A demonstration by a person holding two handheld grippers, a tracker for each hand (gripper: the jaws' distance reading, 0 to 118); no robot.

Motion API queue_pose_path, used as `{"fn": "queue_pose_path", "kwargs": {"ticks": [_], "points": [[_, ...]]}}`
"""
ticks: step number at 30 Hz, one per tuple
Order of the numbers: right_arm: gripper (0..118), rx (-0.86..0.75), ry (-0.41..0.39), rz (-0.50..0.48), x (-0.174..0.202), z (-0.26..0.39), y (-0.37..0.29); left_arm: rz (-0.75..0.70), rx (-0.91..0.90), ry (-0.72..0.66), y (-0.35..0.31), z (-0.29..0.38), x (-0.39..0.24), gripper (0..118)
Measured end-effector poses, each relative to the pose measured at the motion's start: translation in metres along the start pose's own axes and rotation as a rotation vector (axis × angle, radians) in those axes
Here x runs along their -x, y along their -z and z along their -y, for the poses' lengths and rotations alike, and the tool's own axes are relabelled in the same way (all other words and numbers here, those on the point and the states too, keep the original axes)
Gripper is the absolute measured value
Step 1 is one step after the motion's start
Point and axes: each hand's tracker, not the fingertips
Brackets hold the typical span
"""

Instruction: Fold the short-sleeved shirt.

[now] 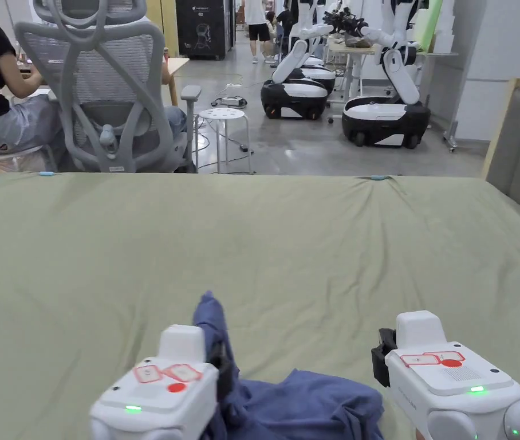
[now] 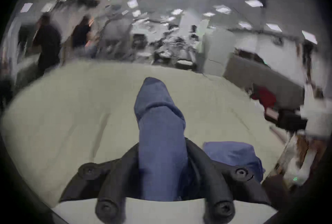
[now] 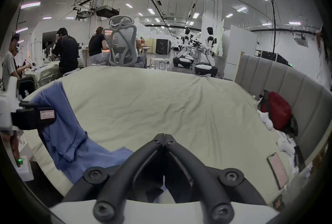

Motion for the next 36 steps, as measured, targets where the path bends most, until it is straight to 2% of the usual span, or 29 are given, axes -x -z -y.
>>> {"fn": "queue_pose_path", "kwargs": {"ticks": [2,6,8,10,12,13,14,17,18,21,22,23,24,25,26,29,32,36], "points": [[0,0.018,-0.006,0.052,-0.017,0.006,-0.006,0.012,-0.006,0.152,0.010,0.001,-0.050,14],[0,0.041,0.030,0.097,-0.054,0.021,-0.018,0.081,0.073,0.334,0.039,0.025,-0.131,13],[0,0.046,0.035,0.110,-0.067,0.027,-0.023,0.069,0.134,0.428,0.055,0.046,-0.153,13],[0,0.051,0.039,0.115,-0.076,0.030,-0.027,0.048,0.161,0.456,0.065,0.061,-0.162,13],[0,0.052,0.043,0.114,-0.080,0.031,-0.029,0.064,0.140,0.424,0.065,0.062,-0.156,15],[0,0.053,0.049,0.103,-0.081,0.031,-0.029,0.079,0.117,0.363,0.062,0.059,-0.153,20],[0,0.061,0.056,0.090,-0.080,0.031,-0.027,0.106,0.104,0.274,0.059,0.052,-0.146,35],[0,0.057,0.059,0.059,-0.072,0.030,-0.022,0.172,0.052,0.073,0.031,0.016,-0.124,99],[0,0.057,0.058,0.048,-0.069,0.030,-0.020,0.197,0.018,0.007,0.020,0.004,-0.115,103],[0,0.063,0.056,0.018,-0.060,0.031,-0.013,0.256,0.018,-0.205,0.010,-0.017,-0.086,102],[0,0.064,0.054,0.012,-0.058,0.032,-0.012,0.240,0.058,-0.251,0.017,-0.018,-0.078,102],[0,0.066,0.055,0.005,-0.055,0.032,-0.011,0.225,0.100,-0.288,0.025,-0.016,-0.070,92],[0,0.068,0.054,-0.004,-0.053,0.032,-0.010,0.215,0.129,-0.292,0.034,-0.013,-0.067,75],[0,0.069,0.051,-0.008,-0.050,0.032,-0.010,0.199,0.151,-0.282,0.040,-0.008,-0.067,45],[0,0.070,0.049,-0.011,-0.049,0.033,-0.011,0.198,0.190,-0.283,0.046,-0.001,-0.068,0],[0,0.080,0.042,-0.016,-0.048,0.035,-0.011,0.389,0.289,-0.394,0.056,0.017,-0.081,0],[0,0.094,0.048,-0.011,-0.051,0.039,-0.011,0.393,0.315,-0.278,0.054,0.028,-0.119,0],[0,0.109,0.049,-0.012,-0.052,0.043,-0.015,0.391,0.369,-0.279,0.075,0.047,-0.143,0]]}}
